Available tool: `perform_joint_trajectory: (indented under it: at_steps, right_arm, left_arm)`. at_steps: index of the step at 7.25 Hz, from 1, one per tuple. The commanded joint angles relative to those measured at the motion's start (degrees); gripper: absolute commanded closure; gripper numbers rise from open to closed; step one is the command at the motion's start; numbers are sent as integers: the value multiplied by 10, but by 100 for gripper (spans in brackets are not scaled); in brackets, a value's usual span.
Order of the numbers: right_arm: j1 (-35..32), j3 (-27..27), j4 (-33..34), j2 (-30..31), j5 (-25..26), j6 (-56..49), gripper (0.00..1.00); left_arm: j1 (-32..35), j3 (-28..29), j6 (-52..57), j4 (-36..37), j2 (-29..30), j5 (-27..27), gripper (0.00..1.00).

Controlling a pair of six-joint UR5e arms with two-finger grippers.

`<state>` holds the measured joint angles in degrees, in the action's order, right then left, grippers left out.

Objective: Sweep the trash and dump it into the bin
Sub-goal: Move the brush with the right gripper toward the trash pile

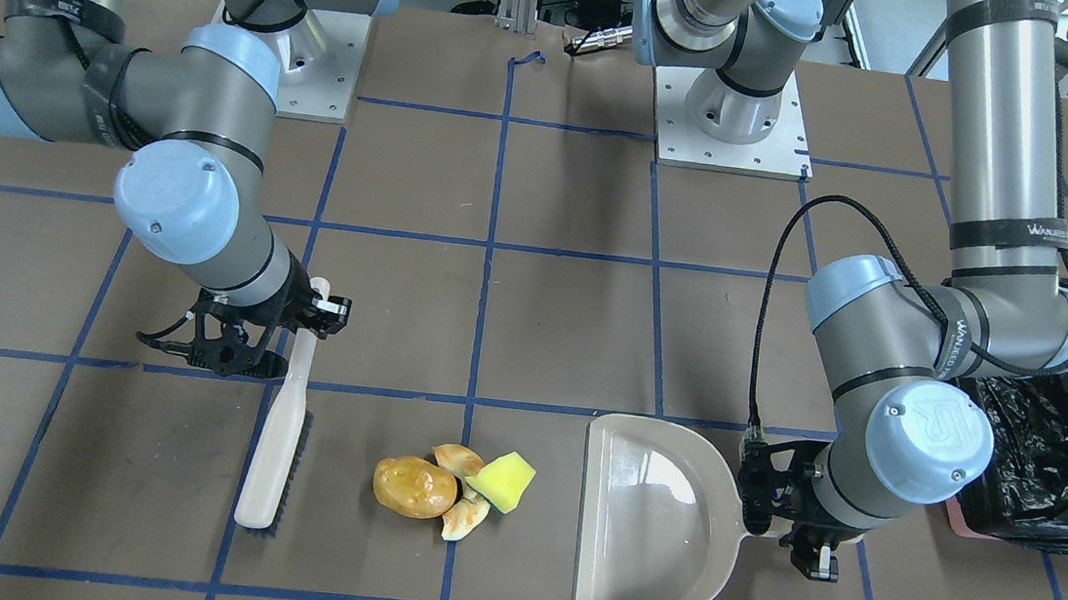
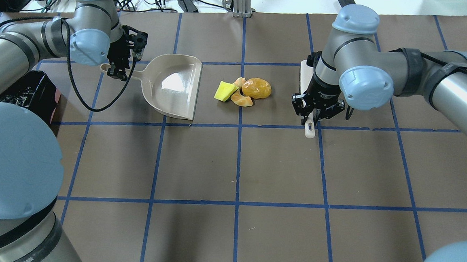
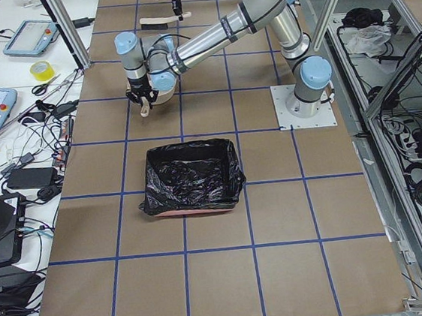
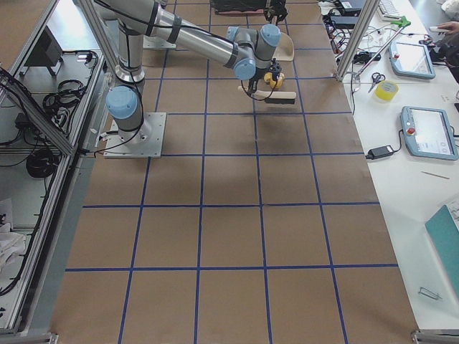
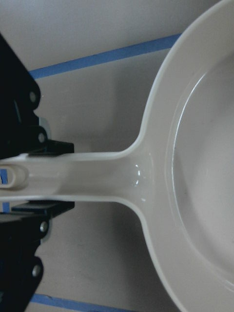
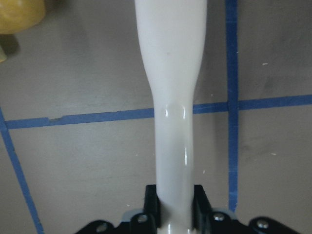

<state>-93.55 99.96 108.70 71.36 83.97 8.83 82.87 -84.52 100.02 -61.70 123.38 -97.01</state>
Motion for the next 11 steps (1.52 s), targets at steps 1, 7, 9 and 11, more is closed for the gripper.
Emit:
perform_joint_trajectory:
  at_steps: [1,7,9,11]
  right_arm:
    - [-28,-6,-9,-4,-13,34,100]
    - [-75,-18,-1,-30,-14,108,100]
    - [-103,-64,5,-67,-14,153,100]
    - [-137,-78,10,-80,-15,205,100]
  left_arm:
    - [0,0,0,0,0,0,100]
    - [0,0,0,0,-2,-9,100]
    - [0,0,0,0,-2,-9,100]
    - [0,0,0,0,-1,-8,100]
